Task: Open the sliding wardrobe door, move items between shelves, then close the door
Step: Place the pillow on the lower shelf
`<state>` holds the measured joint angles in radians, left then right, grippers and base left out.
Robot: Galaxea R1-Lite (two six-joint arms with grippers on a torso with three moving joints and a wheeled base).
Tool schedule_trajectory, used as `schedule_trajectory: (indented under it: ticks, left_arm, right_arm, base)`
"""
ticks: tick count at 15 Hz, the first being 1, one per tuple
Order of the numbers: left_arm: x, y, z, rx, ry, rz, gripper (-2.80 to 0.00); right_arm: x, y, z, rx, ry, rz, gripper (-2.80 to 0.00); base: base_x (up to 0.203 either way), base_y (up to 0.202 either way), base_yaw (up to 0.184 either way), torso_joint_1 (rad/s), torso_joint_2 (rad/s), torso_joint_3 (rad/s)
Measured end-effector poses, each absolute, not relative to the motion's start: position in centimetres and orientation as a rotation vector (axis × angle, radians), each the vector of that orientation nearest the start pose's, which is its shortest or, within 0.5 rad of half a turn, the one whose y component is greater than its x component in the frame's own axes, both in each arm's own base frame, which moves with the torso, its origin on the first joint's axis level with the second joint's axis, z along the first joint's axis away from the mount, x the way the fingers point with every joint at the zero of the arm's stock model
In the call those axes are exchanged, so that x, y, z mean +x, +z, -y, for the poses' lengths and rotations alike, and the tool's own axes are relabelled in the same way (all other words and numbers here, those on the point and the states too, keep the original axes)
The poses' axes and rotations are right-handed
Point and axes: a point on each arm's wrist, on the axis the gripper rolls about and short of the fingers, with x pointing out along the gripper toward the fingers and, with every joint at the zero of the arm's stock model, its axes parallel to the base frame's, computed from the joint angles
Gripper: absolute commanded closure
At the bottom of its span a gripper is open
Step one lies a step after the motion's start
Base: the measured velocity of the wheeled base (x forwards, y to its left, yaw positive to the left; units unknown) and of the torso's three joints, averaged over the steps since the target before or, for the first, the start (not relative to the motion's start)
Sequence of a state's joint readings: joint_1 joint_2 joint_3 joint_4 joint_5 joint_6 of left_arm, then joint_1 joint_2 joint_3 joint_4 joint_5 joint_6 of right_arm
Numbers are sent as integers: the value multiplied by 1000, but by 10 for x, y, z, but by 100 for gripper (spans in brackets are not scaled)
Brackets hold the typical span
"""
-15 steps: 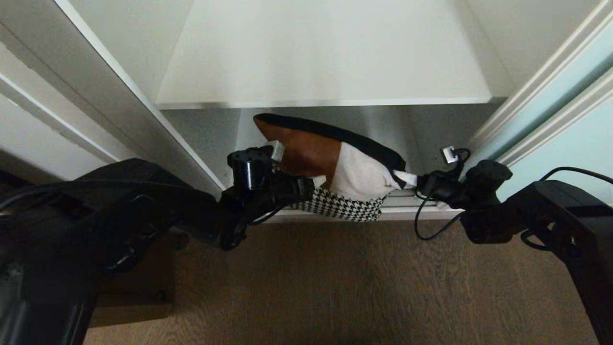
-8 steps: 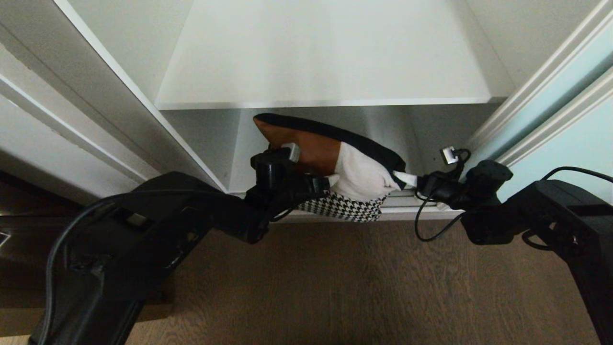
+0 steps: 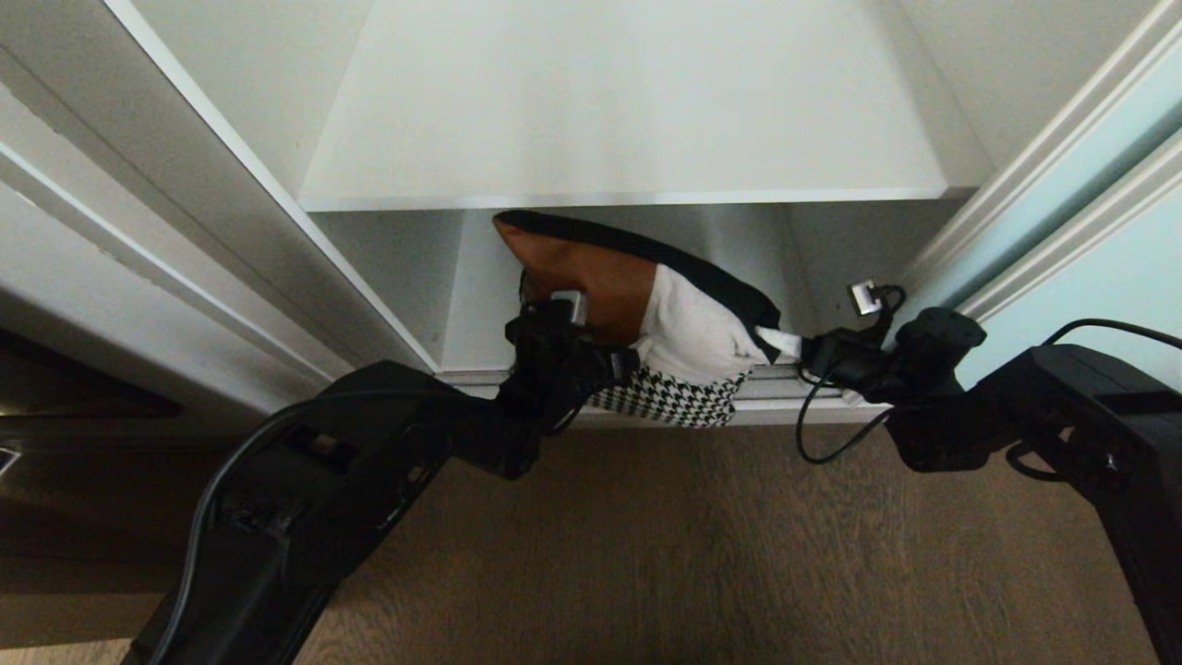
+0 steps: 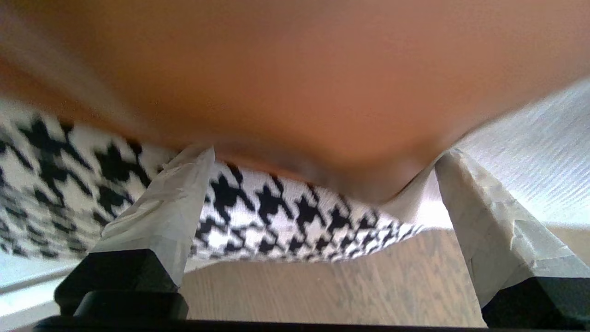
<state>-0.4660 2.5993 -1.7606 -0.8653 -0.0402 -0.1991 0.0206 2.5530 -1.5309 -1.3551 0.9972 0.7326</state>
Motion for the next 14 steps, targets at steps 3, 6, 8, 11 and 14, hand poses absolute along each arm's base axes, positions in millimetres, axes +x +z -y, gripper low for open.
schedule_trajectory:
  ticks: [3, 6, 8, 11, 14]
  left_arm:
    - [475, 74, 240, -199, -506, -38, -280]
    - [474, 72, 240, -200, -506, -46, -280]
    - [474, 74, 240, -201, -507, -46, -280]
    - [475, 75, 240, -202, -507, -43, -280]
    - [477, 78, 239, -203, -505, -36, -280]
  right_arm:
    - [492, 88, -35, 523, 1030, -108, 0]
    - [493, 93, -34, 536, 991, -199, -280]
    - [491, 96, -33, 515, 987, -188, -280]
    - [490, 100, -33, 496, 995, -155, -280]
    - [485, 97, -33, 490, 998, -145, -280]
  base:
    - [0, 0, 0, 0, 0, 0]
    - [0, 0, 0, 0, 0, 0]
    - [0, 0, 0, 0, 0, 0]
    - [0, 0, 0, 0, 0, 0]
    - [0, 0, 0, 0, 0, 0]
